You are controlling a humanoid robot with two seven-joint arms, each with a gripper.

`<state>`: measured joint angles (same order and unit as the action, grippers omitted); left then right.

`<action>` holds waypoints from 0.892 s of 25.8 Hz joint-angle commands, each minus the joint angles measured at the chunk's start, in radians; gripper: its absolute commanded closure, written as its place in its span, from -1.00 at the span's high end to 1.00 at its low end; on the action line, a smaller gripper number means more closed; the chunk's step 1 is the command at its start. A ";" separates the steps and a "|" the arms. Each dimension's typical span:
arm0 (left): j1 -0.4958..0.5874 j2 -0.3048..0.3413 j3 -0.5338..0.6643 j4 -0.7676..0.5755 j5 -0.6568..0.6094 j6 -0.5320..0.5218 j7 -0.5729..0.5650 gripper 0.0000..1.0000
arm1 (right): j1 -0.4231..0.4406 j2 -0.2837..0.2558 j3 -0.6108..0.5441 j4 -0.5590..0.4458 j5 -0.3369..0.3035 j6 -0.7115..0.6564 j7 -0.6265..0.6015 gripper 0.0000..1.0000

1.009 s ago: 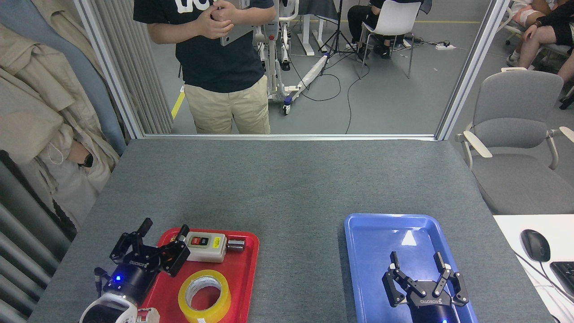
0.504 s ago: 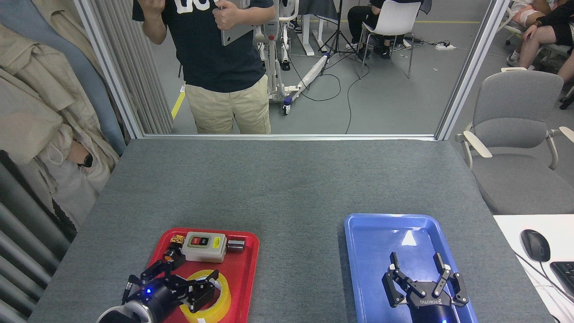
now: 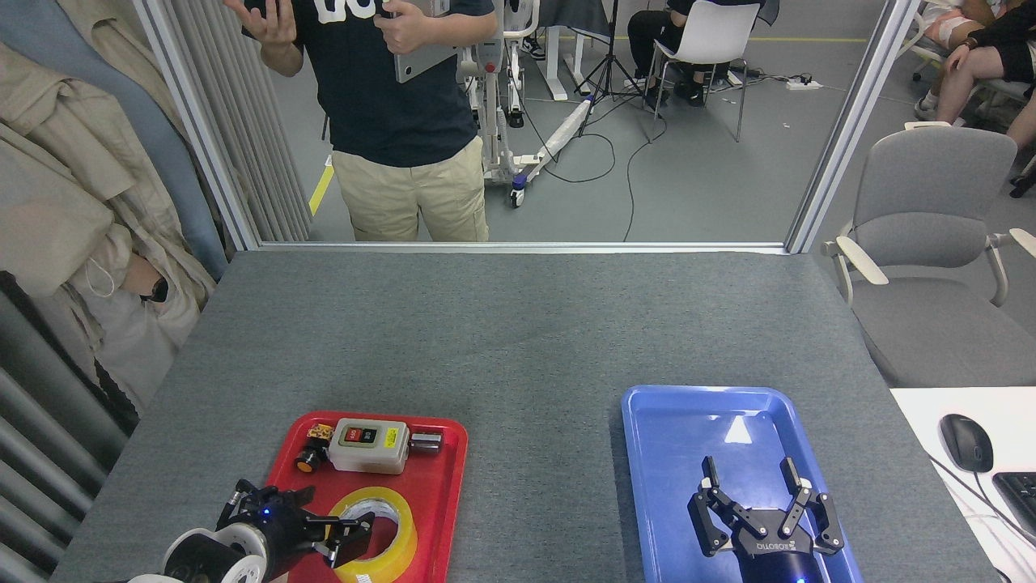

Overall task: Place and move tape with both arms
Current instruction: 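Grasp the yellow tape roll with the left gripper, then lift the tape and carry it toward the right gripper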

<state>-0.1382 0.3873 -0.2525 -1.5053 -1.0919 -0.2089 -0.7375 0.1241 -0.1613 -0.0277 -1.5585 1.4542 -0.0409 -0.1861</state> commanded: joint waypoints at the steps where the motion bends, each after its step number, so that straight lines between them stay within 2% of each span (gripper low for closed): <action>1: -0.011 -0.002 0.001 0.014 -0.022 0.002 -0.122 1.00 | 0.000 0.000 0.000 0.000 0.000 -0.002 -0.004 0.99; 3: -0.018 -0.005 0.001 0.025 -0.034 0.002 -0.172 1.00 | 0.000 -0.001 0.000 0.000 0.000 -0.002 -0.004 0.99; 6: -0.032 -0.014 -0.001 0.046 -0.039 -0.004 -0.175 0.95 | 0.002 -0.001 0.000 0.000 0.000 -0.004 -0.004 0.99; 7: -0.035 -0.016 -0.001 0.054 -0.039 -0.004 -0.175 0.74 | 0.002 -0.001 0.000 0.000 0.000 -0.004 -0.004 0.99; 11: -0.058 -0.014 -0.010 0.088 -0.037 -0.020 -0.181 -0.84 | 0.009 0.000 0.002 0.000 0.000 -0.004 -0.006 0.99; 12: -0.058 -0.018 -0.010 0.088 -0.037 -0.033 -0.181 -1.00 | 0.011 0.000 0.000 0.000 0.000 -0.004 -0.004 0.99; 17: -0.073 -0.042 0.013 0.091 0.010 -0.116 -0.172 -1.00 | 0.012 -0.003 0.000 0.000 -0.002 -0.004 -0.004 0.99; 20: -0.096 -0.087 0.110 0.099 0.234 -0.219 -0.158 -1.00 | 0.012 -0.004 0.000 0.000 -0.002 -0.005 -0.004 0.98; 23: -0.141 -0.108 0.177 0.171 0.541 -0.458 -0.146 -1.00 | 0.012 -0.006 0.002 -0.002 -0.002 -0.016 -0.004 0.97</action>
<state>-0.2451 0.3020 -0.1361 -1.3846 -0.8033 -0.4781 -0.8986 0.1363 -0.1656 -0.0272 -1.5587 1.4530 -0.0490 -0.1945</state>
